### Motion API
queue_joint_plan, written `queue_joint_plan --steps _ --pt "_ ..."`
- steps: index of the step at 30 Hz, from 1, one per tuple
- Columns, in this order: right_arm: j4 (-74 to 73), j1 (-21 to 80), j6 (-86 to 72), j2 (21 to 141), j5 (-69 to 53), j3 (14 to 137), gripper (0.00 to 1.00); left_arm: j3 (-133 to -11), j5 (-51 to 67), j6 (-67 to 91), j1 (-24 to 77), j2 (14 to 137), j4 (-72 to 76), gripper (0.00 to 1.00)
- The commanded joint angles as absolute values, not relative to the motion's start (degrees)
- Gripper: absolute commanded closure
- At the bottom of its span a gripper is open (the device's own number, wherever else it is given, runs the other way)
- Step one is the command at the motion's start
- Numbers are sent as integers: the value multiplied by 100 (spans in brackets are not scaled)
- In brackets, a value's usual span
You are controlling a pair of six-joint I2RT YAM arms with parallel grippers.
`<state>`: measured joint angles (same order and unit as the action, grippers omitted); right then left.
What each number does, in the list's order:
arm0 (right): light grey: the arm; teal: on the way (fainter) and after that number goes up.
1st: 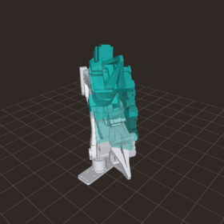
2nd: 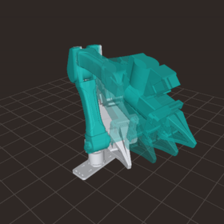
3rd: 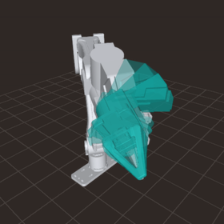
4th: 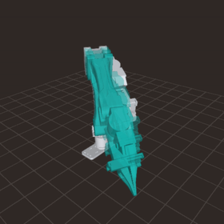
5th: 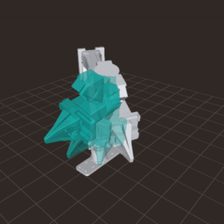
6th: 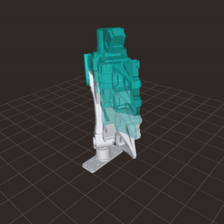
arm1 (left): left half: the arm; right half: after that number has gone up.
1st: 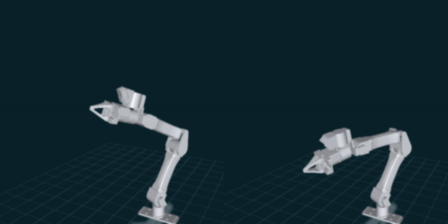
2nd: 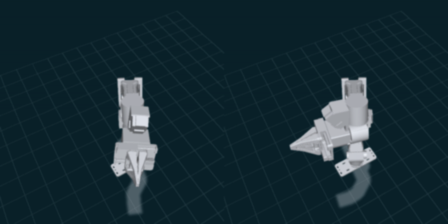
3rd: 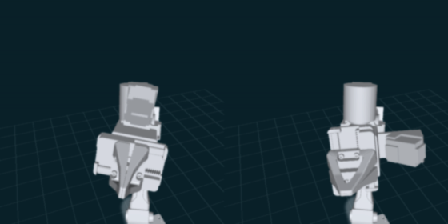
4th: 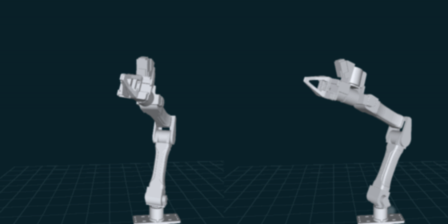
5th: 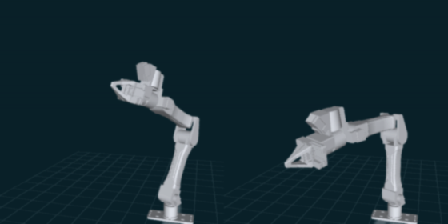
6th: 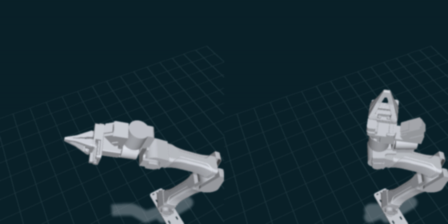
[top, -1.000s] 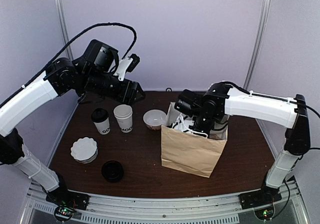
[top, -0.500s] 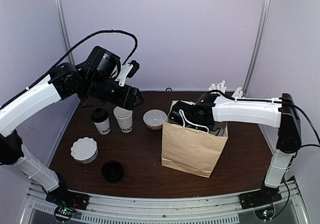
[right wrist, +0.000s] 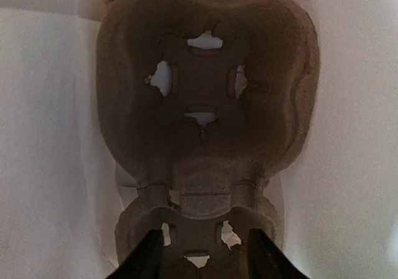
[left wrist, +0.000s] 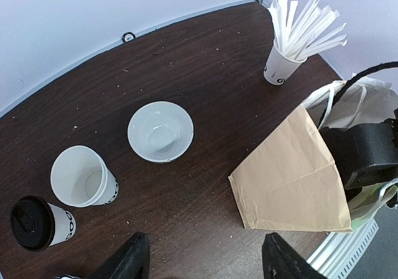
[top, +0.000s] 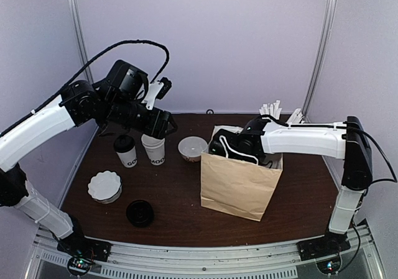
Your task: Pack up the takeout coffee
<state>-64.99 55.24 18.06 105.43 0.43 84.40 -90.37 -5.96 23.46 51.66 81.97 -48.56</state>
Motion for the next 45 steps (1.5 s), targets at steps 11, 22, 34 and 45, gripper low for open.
queue_joint_plan --steps 11,22,34,45 --pt "-7275 5502 2183 9573 -440 9209 30 -9213 -561 2232 5089 8148 -4776 34" --pt "-7474 5486 2687 8959 -645 9899 29 -9736 788 1086 5089 8888 -4919 31" --pt "-7472 5171 2910 8344 -922 10321 33 -10400 1861 535 5089 9717 -4431 31" --pt "-7618 4590 3222 7849 -2050 10499 38 -11364 2685 -488 5087 10436 -4394 30"
